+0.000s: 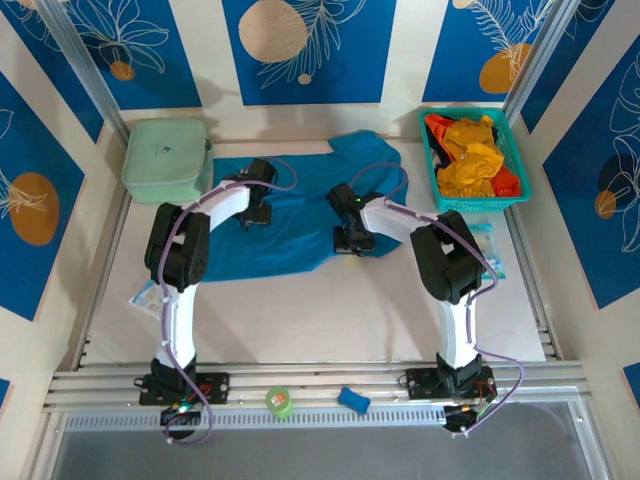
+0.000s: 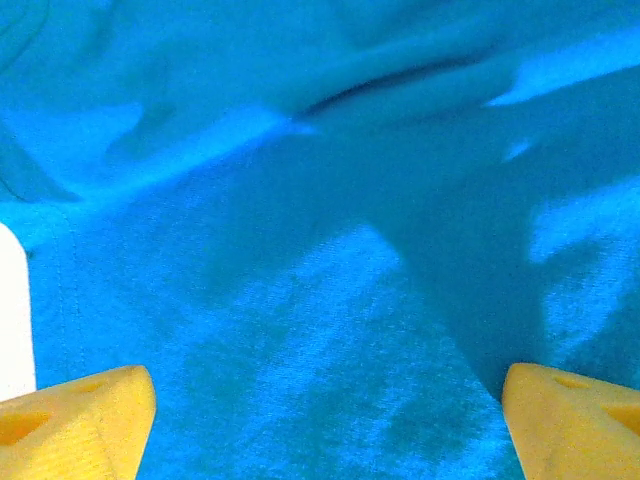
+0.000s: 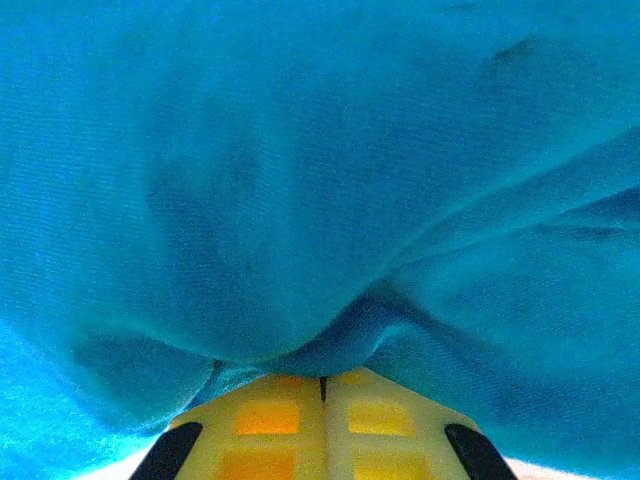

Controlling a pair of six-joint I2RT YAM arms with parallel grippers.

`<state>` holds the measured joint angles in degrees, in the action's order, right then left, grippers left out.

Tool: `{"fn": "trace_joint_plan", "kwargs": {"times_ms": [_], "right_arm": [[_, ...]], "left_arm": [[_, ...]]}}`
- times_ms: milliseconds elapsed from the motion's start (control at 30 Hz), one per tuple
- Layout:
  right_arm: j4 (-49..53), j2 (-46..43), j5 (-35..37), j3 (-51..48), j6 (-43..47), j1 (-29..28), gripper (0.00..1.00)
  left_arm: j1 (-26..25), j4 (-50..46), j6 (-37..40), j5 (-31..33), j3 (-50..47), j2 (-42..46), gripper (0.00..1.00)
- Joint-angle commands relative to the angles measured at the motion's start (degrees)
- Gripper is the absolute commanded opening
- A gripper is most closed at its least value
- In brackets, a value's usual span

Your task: Fold and stack the t-shirts

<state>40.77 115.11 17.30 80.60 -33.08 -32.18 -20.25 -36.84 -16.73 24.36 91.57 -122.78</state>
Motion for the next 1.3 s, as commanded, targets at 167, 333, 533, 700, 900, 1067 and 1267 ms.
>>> {"fn": "trace_joint_plan", "kwargs": {"times_ms": [167, 333, 533, 700, 900, 1067, 1267], "right_arm": [[16.53, -14.33, 6.63, -3.74, -0.49, 0.02, 0.00], [26.56, -25.58, 6.56, -5.99, 0.87, 2.34, 0.00], [24.68, -25.17, -1.55, -5.73, 4.76, 9.94, 0.00], [19.95, -14.02, -5.26, 3.33, 6.71, 12.29, 0.09], [21.54, 3.14, -10.02, 25.60, 8.51, 9.55, 0.00], [29.19, 20.14, -12.02, 48.91, 8.70, 8.63, 0.06], [32.80, 25.20, -13.32, 57.83, 7.42, 7.69, 0.42]], "left_arm": [[1.29, 0.49, -0.37, 0.30, -1.60, -0.03, 0.87], [1.51, 0.85, 0.34, 1.43, -2.10, 0.26, 0.87], [1.52, 1.07, 0.69, 0.50, -2.18, 0.17, 0.86], [1.51, 0.68, 1.13, 0.12, -2.02, 0.39, 0.86], [1.51, -0.15, 1.46, 0.47, -1.92, 1.53, 0.86], [1.52, -0.75, 1.37, -0.56, -2.01, 2.94, 0.86], [0.85, -2.18, 1.51, -1.65, -1.83, 4.84, 0.91]]}}
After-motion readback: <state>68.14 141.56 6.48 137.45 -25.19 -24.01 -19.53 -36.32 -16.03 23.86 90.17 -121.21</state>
